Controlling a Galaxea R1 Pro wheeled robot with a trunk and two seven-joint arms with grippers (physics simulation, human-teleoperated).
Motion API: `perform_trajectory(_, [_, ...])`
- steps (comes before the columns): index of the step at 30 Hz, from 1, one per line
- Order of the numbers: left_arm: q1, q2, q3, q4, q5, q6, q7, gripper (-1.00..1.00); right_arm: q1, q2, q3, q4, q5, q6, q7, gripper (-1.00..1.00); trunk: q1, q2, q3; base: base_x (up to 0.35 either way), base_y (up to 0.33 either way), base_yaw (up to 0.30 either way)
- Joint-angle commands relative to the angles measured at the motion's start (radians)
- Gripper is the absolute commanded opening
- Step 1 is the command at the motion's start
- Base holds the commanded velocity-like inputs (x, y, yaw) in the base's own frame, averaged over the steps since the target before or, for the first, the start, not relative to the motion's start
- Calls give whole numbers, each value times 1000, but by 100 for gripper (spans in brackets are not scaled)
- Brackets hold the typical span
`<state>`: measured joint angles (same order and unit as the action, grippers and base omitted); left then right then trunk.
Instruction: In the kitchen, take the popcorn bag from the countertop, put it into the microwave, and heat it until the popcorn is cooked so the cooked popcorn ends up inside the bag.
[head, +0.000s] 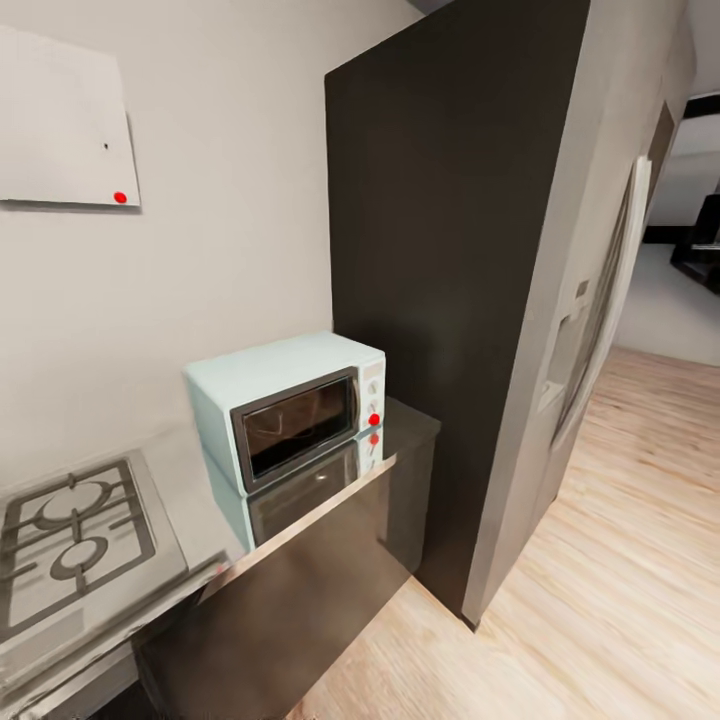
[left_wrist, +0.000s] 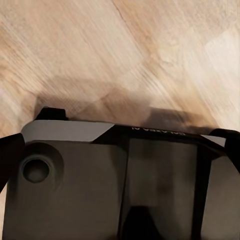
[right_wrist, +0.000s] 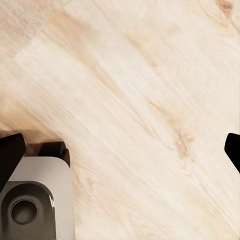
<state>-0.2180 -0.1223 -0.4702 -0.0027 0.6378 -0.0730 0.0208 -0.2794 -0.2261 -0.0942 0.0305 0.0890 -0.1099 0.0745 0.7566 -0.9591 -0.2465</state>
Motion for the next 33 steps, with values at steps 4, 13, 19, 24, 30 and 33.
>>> perform_trajectory(4, [2, 0, -8, 1, 8, -7, 3, 100, -1, 1, -9, 3, 10, -5, 4, 100, 0, -1, -1, 0, 0, 270])
perform_trajectory(13, [3, 0, -8, 1, 9, -7, 14, 100, -1, -4, -9, 3, 11, -3, 4, 100, 0, -1, -1, 0, 0, 275])
perform_trajectory(19, [8, 1, -7, 1, 56, -7, 14, 100, -1, 6, 10, 2, 88, -4, 5, 100, 0, -1, -1, 0, 0, 280])
perform_trajectory(24, [8, 8, -7, 1, 68, -7, 16, 100, -1, 66, 21, 3, 161, -8, 4, 100, 0, -1, -1, 0, 0, 286])
perform_trajectory(30, [8, 25, -8, 1, 106, -6, 14, 100, -1, 73, 22, 3, 160, -8, 4, 100, 0, -1, -1, 0, 0, 287])
perform_trajectory(33, [8, 26, -8, 1, 108, -6, 13, 100, -1, 71, 22, 3, 160, -9, 4, 100, 0, -1, -1, 0, 0, 287])
